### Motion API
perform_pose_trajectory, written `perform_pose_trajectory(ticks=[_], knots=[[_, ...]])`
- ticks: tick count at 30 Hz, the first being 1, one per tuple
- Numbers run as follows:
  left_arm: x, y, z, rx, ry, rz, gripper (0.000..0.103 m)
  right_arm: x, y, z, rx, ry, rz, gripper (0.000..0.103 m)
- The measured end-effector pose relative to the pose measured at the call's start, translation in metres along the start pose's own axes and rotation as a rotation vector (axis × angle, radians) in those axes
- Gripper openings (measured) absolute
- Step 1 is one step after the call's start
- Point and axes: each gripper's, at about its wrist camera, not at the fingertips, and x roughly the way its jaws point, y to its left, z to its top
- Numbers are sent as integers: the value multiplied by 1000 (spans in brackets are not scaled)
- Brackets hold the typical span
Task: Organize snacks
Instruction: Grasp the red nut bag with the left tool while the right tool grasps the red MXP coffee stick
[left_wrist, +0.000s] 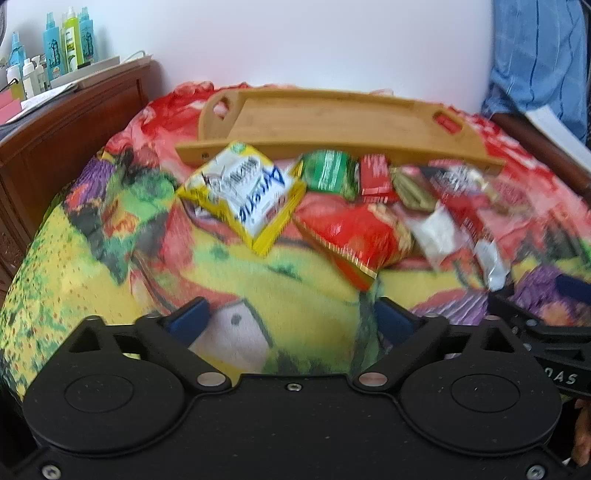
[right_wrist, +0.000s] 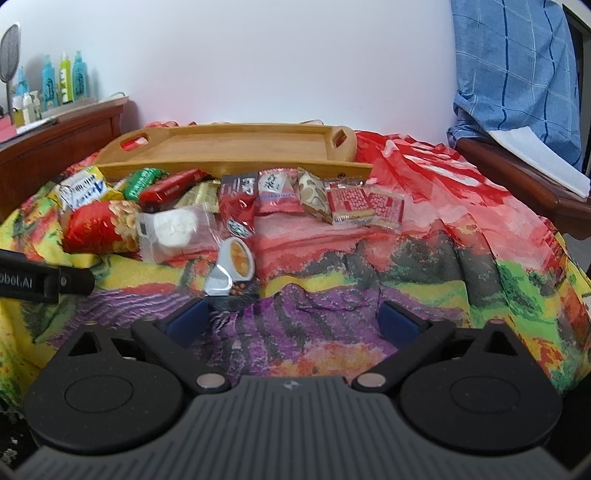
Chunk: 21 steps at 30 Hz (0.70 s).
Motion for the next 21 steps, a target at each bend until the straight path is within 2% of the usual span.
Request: perform_pose_trajectory(ticks=[2,6,7,9,10,12,14,18,21], knots=[[-7,2,6,10,-19,-16,82,-4,-1,3,-4,-13,12,93],[-23,-1,18,39,-84,-35,66,-13,-2,10,12,-57,32,80],[-28,-2,20,42,-106,-45,66,-14,-3,14,20,-62,38,78],[-31,-3,26,56,-141,-69,66,-13,-3,20,30,-68,57,69],[-32,-6,28,67,-150,-74,66,-12,-2,23,31,-66,65,66],[-29,-12,32,99,-155,-73,66,-7,1,28,23,-61,79,52],[-25,-18,34,127,-158,-76,66,-4,5,31,13,-60,94,46],[-14,-28,33,170,-139,-87,66,3,12,36,-11,-51,115,41],[-7,-29,32,184,-118,-93,55,9,15,38,-17,-40,114,36]])
